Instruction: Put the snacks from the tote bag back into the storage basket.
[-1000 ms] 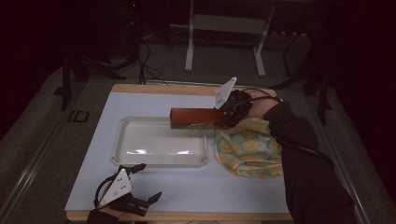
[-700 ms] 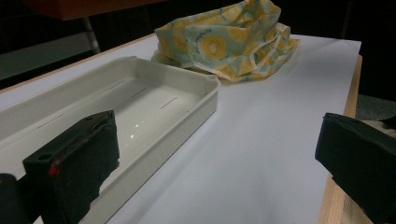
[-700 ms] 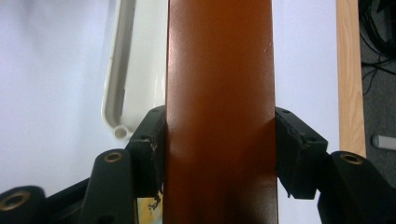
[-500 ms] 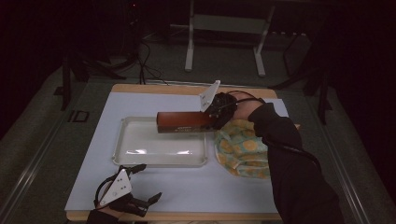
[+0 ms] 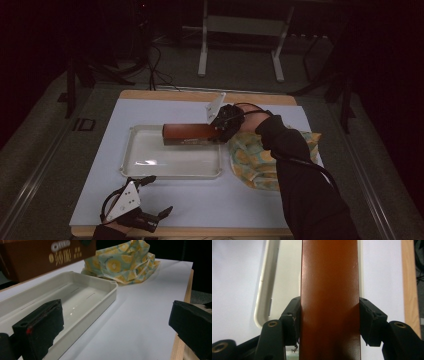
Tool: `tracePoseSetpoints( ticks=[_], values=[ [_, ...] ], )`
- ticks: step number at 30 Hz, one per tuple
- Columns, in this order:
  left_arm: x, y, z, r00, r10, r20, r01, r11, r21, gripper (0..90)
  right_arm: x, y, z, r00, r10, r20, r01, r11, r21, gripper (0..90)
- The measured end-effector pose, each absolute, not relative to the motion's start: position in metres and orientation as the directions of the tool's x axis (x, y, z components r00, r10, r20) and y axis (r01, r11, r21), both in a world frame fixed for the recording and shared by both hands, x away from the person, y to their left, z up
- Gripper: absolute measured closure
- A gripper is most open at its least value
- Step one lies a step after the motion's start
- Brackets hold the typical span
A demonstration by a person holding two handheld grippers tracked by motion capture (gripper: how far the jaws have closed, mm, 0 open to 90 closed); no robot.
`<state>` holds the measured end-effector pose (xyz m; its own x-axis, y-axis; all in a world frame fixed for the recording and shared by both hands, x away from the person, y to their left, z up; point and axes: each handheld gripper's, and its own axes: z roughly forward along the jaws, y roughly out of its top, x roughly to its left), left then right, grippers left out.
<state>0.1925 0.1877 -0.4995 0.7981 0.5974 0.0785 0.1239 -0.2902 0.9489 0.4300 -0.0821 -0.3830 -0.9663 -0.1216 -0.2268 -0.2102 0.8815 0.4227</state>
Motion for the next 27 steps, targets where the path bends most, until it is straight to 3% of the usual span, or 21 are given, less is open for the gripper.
tracePoseSetpoints(
  ticks=[16,27],
  values=[
    [0.192,0.188,-0.499,0.801,0.593,0.080,0.122,-0.293,0.948,0.0,0.438,-0.068,-0.430,-0.979,-0.093,-0.180,-0.165,0.881,0.443,42.8],
    [0.193,0.188,-0.500,0.802,0.593,0.076,0.123,-0.289,0.949,0.0,0.439,-0.064,-0.456,-0.982,-0.098,-0.161,-0.157,0.901,0.404,42.8]
  ],
)
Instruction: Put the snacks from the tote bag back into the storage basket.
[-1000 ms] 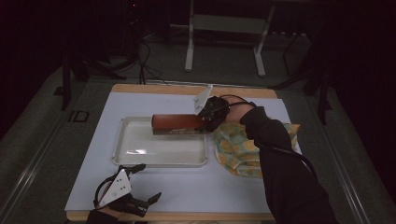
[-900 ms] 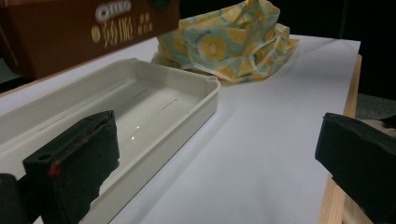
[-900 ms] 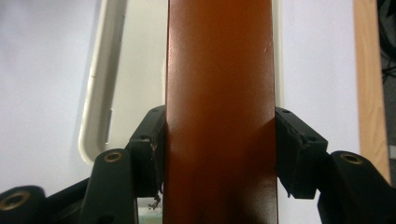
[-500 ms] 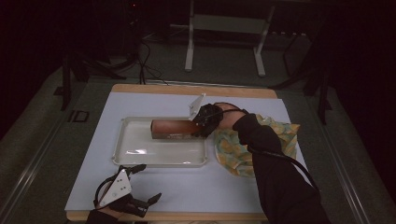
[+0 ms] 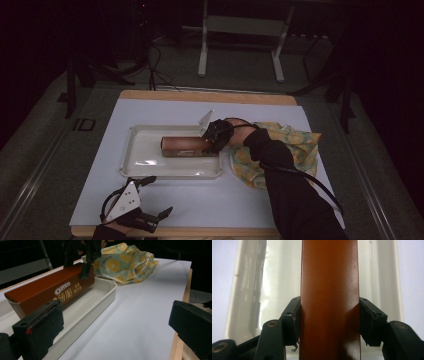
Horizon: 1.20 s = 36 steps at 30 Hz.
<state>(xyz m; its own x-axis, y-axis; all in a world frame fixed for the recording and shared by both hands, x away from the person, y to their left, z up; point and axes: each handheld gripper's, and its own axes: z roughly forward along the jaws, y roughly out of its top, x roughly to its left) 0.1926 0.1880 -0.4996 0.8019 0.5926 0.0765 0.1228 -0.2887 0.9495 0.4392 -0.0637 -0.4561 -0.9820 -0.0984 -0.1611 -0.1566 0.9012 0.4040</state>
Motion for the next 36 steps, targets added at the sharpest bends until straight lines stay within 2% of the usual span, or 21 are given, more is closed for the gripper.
tracePoseSetpoints(
  ticks=[21,36],
  values=[
    [0.193,0.188,-0.500,0.803,0.591,0.077,0.124,-0.292,0.948,0.0,0.436,-0.062,-0.474,-0.986,-0.090,-0.138,-0.138,0.911,0.390,42.3],
    [0.193,0.188,-0.500,0.803,0.591,0.072,0.128,-0.289,0.949,0.0,0.438,-0.059,-0.471,-0.989,-0.069,-0.133,-0.112,0.927,0.357,35.9]
  ],
)
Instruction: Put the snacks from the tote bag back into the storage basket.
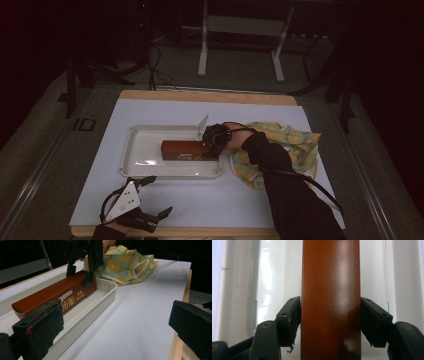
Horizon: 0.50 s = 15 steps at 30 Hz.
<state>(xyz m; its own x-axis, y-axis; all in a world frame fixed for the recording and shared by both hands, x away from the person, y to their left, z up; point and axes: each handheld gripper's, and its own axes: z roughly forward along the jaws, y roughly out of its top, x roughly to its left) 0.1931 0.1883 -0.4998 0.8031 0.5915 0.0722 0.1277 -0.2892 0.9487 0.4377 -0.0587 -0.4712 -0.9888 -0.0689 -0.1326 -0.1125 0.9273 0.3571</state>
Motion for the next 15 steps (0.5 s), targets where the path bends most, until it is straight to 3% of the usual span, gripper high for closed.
tracePoseSetpoints(
  ticks=[15],
  values=[
    [0.193,0.188,-0.500,0.802,0.593,0.070,0.130,-0.289,0.948,0.0,0.436,-0.072,-0.436,-0.985,-0.019,-0.174,-0.091,0.904,0.418,33.8]
  ],
)
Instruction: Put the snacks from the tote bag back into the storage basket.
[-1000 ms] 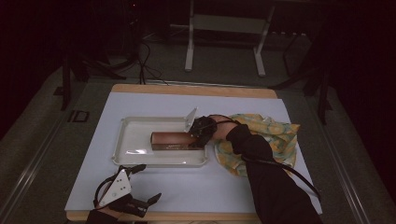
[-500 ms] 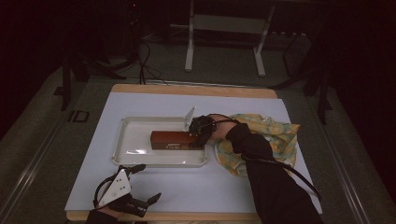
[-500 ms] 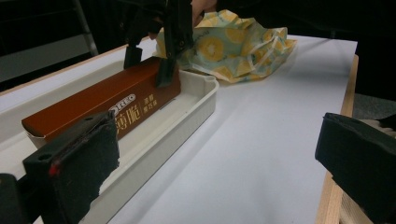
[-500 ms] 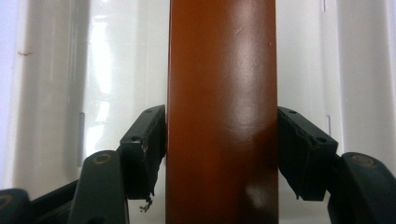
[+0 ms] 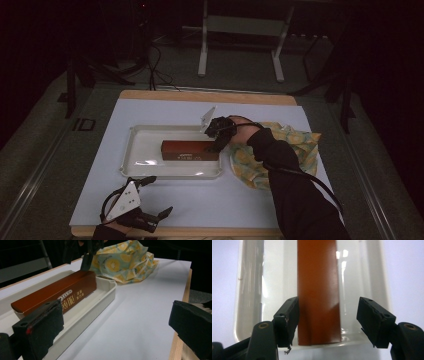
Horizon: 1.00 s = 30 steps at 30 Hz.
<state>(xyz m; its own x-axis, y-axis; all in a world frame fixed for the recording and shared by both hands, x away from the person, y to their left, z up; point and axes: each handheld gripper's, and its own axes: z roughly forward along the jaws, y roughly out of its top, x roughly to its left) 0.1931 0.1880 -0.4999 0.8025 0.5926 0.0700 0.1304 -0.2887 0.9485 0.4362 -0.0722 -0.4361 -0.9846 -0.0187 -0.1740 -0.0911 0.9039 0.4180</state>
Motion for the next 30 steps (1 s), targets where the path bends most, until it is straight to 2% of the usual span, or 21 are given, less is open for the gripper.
tracePoseSetpoints(
  ticks=[14,23,30],
  values=[
    [0.194,0.187,-0.500,0.804,0.590,0.066,0.135,-0.290,0.947,0.0,0.437,-0.095,-0.413,-0.977,0.116,-0.180,0.017,0.879,0.476,13.8],
    [0.194,0.187,-0.500,0.804,0.591,0.062,0.138,-0.287,0.948,0.0,0.436,-0.115,-0.403,-0.979,0.144,-0.143,0.046,0.843,0.537,10.7],
    [0.194,0.187,-0.500,0.804,0.591,0.064,0.138,-0.291,0.947,0.0,0.438,-0.132,-0.398,-0.964,0.214,-0.159,0.094,0.830,0.549,10.7]
  ],
)
